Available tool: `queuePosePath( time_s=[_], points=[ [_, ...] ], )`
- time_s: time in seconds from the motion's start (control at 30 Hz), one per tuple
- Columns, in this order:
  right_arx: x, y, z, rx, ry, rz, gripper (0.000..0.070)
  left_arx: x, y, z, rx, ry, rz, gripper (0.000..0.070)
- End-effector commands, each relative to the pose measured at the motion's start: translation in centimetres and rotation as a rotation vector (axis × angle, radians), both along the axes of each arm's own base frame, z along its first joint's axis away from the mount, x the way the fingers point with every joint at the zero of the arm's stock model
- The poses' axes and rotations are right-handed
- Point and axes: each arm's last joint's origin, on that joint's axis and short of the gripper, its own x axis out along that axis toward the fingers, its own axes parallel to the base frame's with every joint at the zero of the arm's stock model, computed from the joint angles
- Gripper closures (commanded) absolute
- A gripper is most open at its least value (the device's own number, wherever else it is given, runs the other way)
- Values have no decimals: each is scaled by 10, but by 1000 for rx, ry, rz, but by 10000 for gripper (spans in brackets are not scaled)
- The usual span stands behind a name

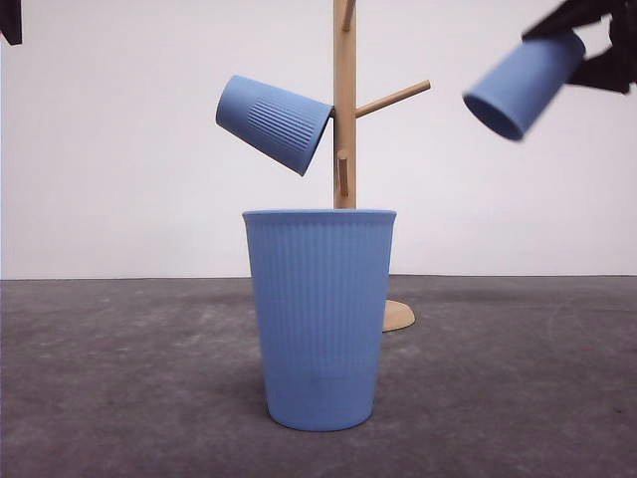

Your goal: Place three cups

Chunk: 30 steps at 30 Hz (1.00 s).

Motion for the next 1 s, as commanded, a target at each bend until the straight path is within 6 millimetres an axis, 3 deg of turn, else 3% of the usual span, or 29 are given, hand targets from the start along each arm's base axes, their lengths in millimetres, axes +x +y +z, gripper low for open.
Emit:
queuePosePath(
  time_s=[0.0, 0.33, 0.5, 0.8, 0.87, 0.97],
  points=[
    [4, 4, 8, 83, 29, 35, 503, 3, -2, 2, -8, -9, -3, 144],
    [7, 50, 11, 86, 14, 179, 503, 4, -2, 2, -8, -12, -3, 144],
    [9, 73, 2, 26, 32, 148, 503, 4, -2, 2, -8, -12, -3, 144],
    [10, 94, -9, -77, 45, 65, 499, 4, -2, 2, -9, -13, -3, 144],
    [9, 95, -9, -83, 34, 70, 451, 4, -2, 2, -9, -12, -3, 144],
    [9, 96, -7, -81, 24, 73, 199, 4, -2, 2, -24, -8, -13, 144]
  ],
)
